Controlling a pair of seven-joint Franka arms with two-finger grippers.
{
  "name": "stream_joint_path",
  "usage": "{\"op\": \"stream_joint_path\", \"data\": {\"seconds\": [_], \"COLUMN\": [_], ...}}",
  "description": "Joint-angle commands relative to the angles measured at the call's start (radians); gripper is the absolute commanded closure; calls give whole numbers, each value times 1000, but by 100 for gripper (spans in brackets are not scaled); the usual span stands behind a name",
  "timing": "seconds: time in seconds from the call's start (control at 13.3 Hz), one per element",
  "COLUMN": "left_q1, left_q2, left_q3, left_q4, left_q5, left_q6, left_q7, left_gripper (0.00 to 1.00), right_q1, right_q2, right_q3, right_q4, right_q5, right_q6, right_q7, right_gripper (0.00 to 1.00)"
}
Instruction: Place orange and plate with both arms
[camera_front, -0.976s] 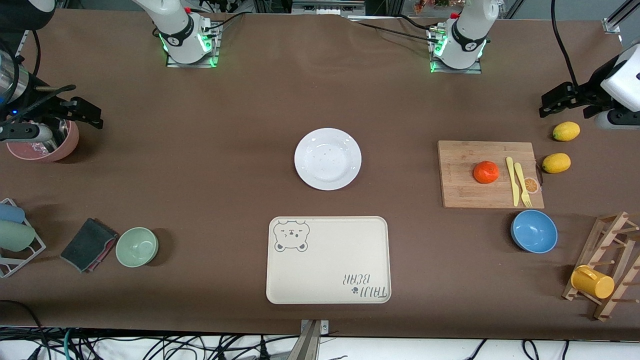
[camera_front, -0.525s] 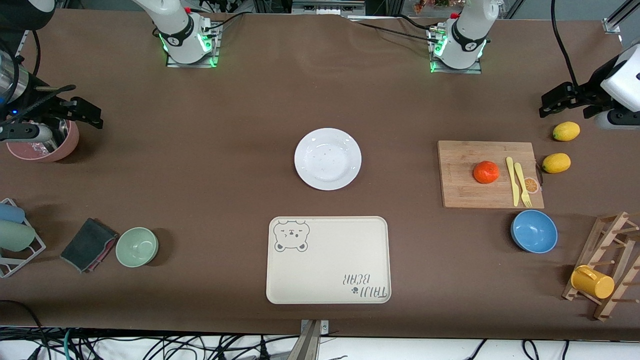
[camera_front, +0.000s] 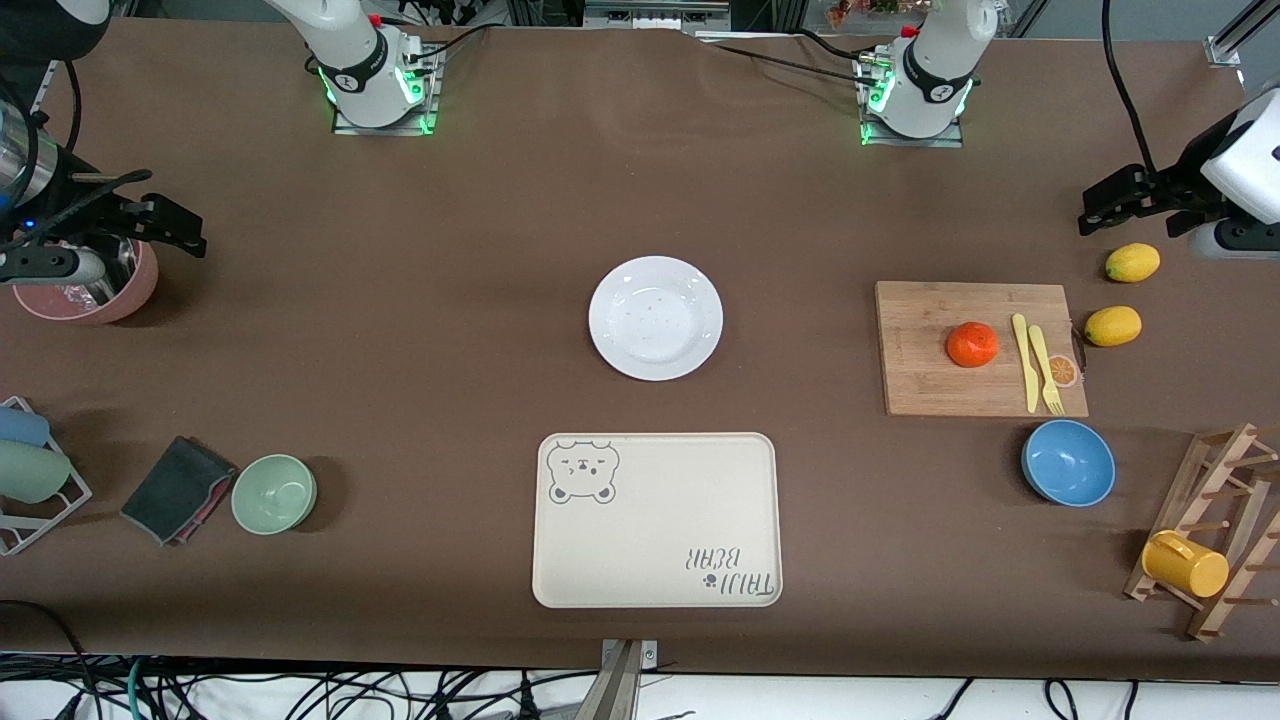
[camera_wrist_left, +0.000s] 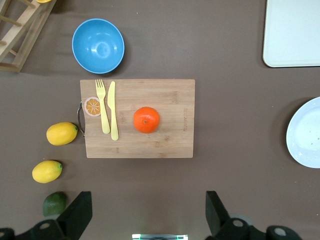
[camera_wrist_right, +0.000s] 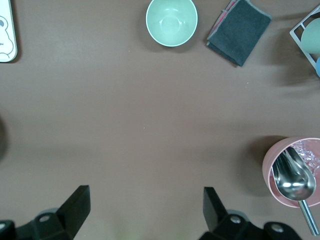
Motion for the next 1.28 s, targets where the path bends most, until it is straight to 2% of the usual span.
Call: {"op": "stream_joint_path", "data": {"seconds": [0.0,1.2], "left_q1": [0,-26], "left_q2": [11,14], "left_q3": [-4,-4], "left_q4": [24,26], "left_q5": [11,13], "left_q6": [-3,26], "left_q7": [-5,-5], "left_gripper": [0,0], "right_q1": [0,3], "right_q2": [-11,-11], "right_q3": [-2,5], "right_q4": [-11,-11], "right_q5": [18,21], "right_q6": [-4,-3], "right_q7": [2,3], "right_gripper": [0,0]}}
